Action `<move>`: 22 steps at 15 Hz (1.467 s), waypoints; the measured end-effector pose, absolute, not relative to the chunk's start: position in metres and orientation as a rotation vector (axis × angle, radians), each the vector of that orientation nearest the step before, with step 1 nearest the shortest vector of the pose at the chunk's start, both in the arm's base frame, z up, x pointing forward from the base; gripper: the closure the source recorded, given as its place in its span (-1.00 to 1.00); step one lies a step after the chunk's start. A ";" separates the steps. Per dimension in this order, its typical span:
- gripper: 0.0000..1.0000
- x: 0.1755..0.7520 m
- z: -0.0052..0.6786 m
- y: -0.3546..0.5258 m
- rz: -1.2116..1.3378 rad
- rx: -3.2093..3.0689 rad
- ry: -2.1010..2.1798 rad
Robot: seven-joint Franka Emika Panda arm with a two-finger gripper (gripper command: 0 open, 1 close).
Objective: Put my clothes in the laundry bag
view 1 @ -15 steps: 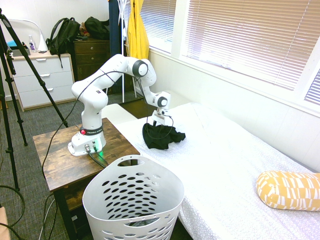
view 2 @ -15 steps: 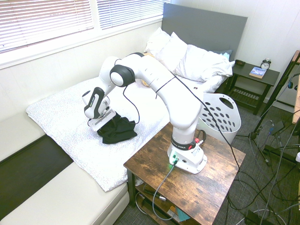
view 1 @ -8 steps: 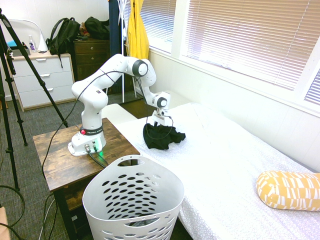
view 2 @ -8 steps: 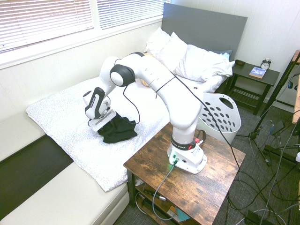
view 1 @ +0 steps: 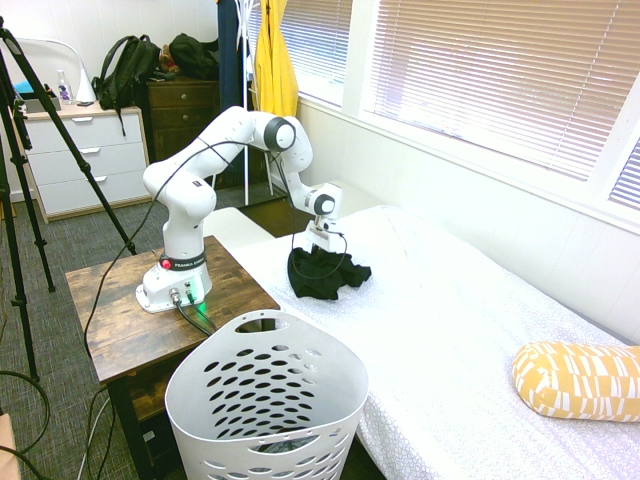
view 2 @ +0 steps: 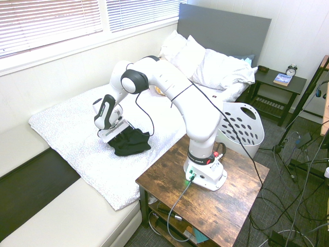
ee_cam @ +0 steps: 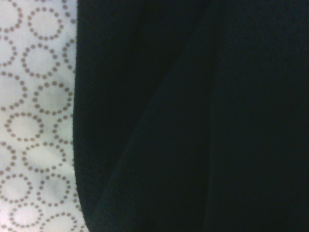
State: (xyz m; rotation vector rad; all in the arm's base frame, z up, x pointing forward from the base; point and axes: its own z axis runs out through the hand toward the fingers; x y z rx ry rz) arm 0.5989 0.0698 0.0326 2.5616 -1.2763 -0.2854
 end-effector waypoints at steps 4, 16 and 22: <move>1.00 0.596 0.041 0.061 -0.308 2.566 -1.310; 1.00 0.606 0.164 0.009 -0.536 2.791 -1.481; 1.00 0.583 0.260 -0.045 -0.609 2.951 -1.507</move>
